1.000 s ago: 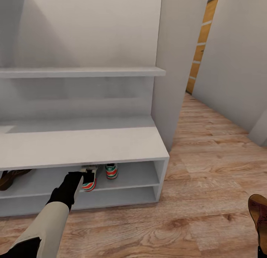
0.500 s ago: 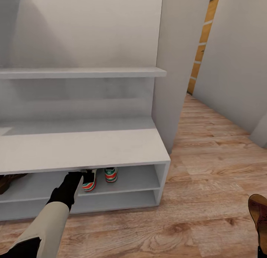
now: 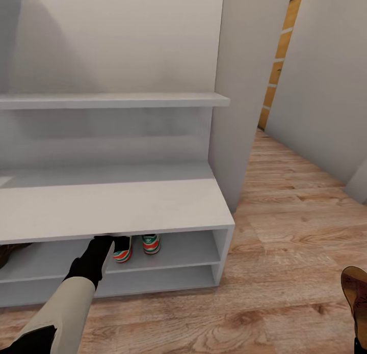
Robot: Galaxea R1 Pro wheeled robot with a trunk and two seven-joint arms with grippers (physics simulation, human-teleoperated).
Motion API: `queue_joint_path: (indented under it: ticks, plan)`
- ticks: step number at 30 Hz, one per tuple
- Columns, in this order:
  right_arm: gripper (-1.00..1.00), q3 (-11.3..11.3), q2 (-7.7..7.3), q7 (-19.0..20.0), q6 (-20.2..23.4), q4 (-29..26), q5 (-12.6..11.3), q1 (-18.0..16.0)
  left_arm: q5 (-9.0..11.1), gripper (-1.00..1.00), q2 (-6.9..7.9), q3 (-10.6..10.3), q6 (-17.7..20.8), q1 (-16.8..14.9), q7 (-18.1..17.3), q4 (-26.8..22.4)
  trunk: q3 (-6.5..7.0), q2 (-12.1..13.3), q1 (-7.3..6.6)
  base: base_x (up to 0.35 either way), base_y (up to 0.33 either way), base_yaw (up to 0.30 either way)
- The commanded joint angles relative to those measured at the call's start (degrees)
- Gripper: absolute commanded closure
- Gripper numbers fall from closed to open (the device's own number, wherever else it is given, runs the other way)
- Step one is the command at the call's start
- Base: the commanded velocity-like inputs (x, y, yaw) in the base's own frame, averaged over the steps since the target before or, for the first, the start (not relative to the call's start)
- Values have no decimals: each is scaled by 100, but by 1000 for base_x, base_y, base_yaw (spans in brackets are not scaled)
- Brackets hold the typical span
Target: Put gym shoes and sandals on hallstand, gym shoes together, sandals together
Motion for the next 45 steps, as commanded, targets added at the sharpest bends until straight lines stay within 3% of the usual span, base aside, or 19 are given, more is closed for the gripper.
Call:
queue_joint_path:
  ticks: [1, 24, 25, 45]
  plan:
    - [100, -47, 4, 36, -17, 5, 25, -8, -58, 100, -8, 37, 22, -3, -49, -9, -5, -2, -1, 0, 0, 0]
    - [100, -46, 2, 36, -15, 7, 25, -8, -26, 100, -35, 37, 13, 41, -53, -16, -5, -2, -1, 0, 0, 0]
    - [100, -46, 2, 36, -14, 6, 25, -6, -26, -100, -35, 37, 13, 41, -53, -17, -5, -2, -1, 0, 0, 0]
    - [100, -47, 2, 36, -14, 6, 25, -6, -26, -100, -37, 46, 13, 41, -57, -17, -5, -2, -1, 0, 0, 0]
